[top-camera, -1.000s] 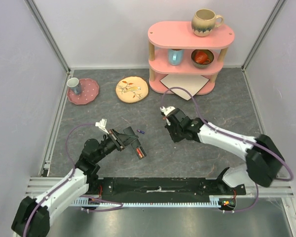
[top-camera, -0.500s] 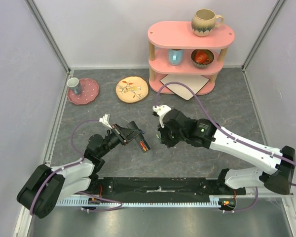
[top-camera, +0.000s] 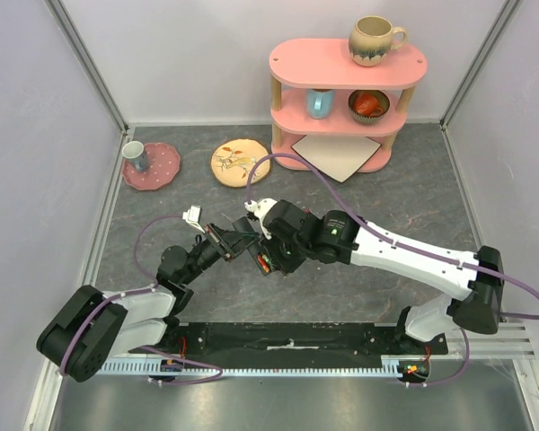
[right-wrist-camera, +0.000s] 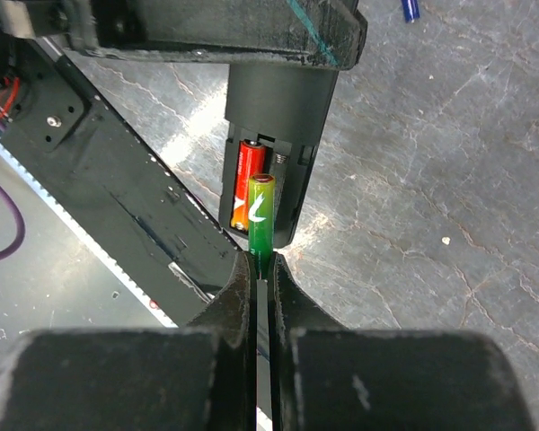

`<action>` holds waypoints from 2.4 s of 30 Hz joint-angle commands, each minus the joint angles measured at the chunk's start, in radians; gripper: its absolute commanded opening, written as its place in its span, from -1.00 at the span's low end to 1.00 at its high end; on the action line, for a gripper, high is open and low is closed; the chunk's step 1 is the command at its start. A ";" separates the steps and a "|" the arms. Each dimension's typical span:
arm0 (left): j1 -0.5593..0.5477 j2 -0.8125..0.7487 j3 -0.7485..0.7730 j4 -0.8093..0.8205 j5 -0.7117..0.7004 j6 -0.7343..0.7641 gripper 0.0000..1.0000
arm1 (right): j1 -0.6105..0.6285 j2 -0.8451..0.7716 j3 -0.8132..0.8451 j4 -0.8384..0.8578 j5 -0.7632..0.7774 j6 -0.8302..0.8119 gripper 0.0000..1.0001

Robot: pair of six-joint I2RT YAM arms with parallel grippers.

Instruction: Load the batteries into the remote control

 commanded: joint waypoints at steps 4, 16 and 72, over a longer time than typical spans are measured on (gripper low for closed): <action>-0.008 -0.029 0.004 0.046 -0.005 -0.003 -0.96 | 0.003 0.046 0.059 -0.042 -0.021 0.010 -1.00; -0.008 -0.077 -0.011 0.014 -0.005 0.014 -0.96 | 0.003 0.066 0.056 -0.044 -0.018 0.026 -1.00; -0.017 -0.201 -0.046 -0.088 0.042 0.040 -0.96 | -0.057 0.152 0.155 -0.124 0.048 -0.012 -1.00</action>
